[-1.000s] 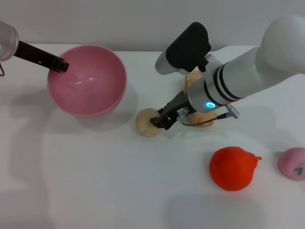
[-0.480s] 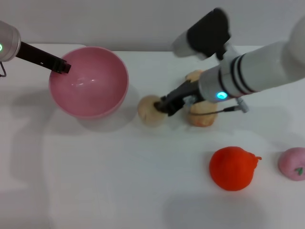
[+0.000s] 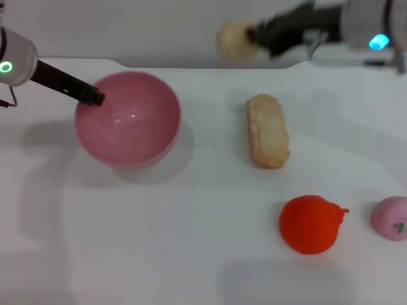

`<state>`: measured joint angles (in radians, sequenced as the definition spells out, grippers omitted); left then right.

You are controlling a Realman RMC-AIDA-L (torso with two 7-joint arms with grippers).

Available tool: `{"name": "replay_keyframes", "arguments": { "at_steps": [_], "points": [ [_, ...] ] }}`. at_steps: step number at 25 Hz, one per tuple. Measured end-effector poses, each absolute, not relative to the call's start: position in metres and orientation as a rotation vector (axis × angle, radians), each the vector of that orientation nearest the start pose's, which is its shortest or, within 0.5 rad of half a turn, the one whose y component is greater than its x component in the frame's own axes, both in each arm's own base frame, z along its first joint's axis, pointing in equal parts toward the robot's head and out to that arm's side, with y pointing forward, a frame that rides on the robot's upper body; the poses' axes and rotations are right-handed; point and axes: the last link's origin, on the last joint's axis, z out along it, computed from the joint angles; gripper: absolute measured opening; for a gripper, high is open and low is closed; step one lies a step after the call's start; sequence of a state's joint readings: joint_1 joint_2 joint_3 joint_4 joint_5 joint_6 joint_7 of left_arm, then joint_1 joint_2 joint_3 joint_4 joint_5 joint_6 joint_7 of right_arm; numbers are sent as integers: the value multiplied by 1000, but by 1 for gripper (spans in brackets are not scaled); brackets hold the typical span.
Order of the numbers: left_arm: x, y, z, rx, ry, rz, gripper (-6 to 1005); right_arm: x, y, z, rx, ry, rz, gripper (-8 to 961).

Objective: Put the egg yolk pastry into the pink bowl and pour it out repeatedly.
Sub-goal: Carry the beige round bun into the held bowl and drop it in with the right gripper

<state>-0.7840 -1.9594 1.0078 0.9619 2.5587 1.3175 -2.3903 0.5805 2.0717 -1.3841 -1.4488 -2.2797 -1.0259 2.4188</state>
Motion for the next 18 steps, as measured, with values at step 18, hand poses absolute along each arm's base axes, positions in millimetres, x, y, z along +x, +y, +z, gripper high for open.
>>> {"name": "replay_keyframes", "arguments": {
  "at_steps": [18],
  "points": [
    [-173,425,16,-2571,-908,275,43,39,374,-15,-2656,196,252,79]
  ]
}}
